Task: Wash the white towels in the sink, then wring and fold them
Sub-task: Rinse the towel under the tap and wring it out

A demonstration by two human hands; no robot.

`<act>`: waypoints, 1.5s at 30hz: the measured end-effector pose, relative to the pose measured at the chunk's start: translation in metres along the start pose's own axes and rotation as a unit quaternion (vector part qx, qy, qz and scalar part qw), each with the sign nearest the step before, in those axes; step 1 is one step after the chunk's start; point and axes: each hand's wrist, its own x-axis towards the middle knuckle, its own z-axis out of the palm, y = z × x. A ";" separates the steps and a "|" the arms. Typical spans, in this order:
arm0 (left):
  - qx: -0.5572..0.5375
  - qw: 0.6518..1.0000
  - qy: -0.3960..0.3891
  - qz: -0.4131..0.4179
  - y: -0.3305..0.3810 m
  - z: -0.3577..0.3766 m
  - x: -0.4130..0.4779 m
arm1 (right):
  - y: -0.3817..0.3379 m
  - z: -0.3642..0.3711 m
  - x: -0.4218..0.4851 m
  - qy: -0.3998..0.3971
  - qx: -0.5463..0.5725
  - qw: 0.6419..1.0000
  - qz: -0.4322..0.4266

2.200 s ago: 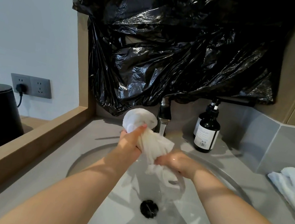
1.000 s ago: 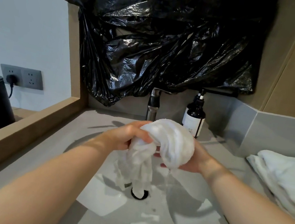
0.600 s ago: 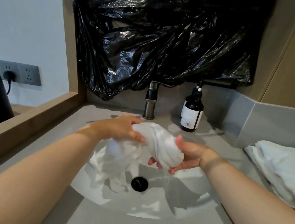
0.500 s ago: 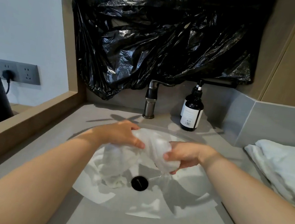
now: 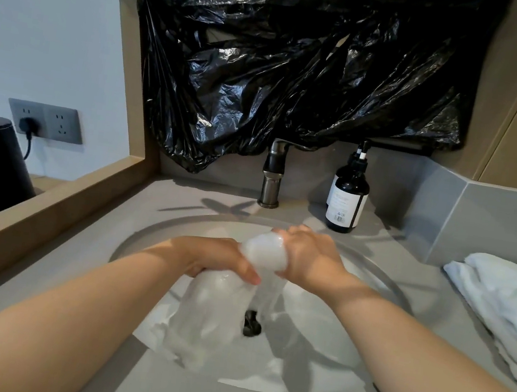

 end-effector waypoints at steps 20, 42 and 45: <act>-0.117 0.979 -0.136 0.095 -0.004 0.008 -0.004 | 0.017 -0.028 -0.005 0.035 0.040 0.997 -0.053; 0.227 0.922 0.217 0.227 0.013 0.003 -0.005 | 0.054 0.009 -0.014 -0.418 0.746 0.519 -0.001; 0.289 0.905 0.240 0.199 0.011 0.002 -0.003 | 0.059 0.011 -0.013 -0.422 0.724 0.544 -0.027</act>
